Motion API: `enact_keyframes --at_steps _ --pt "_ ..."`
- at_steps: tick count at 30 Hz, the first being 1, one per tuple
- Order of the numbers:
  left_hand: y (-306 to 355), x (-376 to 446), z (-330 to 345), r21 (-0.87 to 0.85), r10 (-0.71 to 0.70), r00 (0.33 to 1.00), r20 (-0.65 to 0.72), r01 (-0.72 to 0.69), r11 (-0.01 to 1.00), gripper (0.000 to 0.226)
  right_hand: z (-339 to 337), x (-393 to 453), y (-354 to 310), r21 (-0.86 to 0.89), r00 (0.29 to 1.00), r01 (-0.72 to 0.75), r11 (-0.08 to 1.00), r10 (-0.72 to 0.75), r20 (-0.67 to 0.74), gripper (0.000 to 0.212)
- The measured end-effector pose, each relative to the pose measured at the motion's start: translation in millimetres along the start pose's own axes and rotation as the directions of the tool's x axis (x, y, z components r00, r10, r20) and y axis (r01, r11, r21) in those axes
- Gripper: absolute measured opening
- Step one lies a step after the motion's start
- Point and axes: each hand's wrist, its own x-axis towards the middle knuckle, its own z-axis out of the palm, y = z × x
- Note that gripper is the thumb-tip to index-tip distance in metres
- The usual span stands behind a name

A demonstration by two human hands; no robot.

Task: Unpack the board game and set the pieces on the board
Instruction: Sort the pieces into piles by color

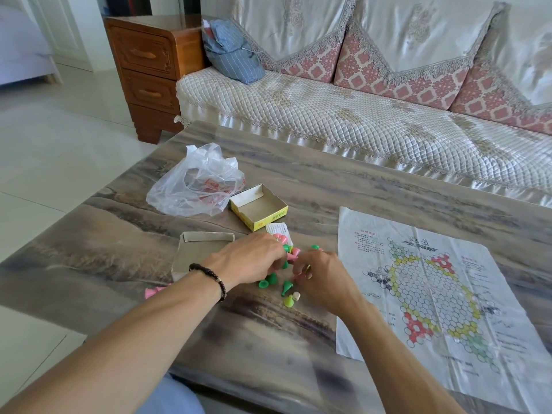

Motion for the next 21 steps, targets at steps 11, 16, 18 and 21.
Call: enact_keyframes --at_steps 11,16,18,21 --pt "-7 -20 -7 -0.231 -0.085 0.987 -0.134 0.052 0.972 0.007 -2 5 -1 0.298 0.958 -0.269 0.916 0.286 -0.011 0.021" --pt "-6 -36 -11 -0.285 -0.146 0.968 -0.202 0.084 0.955 0.005 -5 4 -13 0.471 0.951 -0.247 0.847 0.306 -0.051 0.018" --pt "-9 -47 -13 -0.308 -0.177 0.960 -0.217 0.104 0.946 0.005 -6 5 -25 0.516 0.959 -0.212 0.830 0.279 -0.055 0.014" --pt "-18 -70 -13 -0.370 -0.256 0.938 -0.235 0.158 0.915 0.007 -2 5 -46 0.575 0.974 -0.175 0.799 0.227 -0.019 0.009"
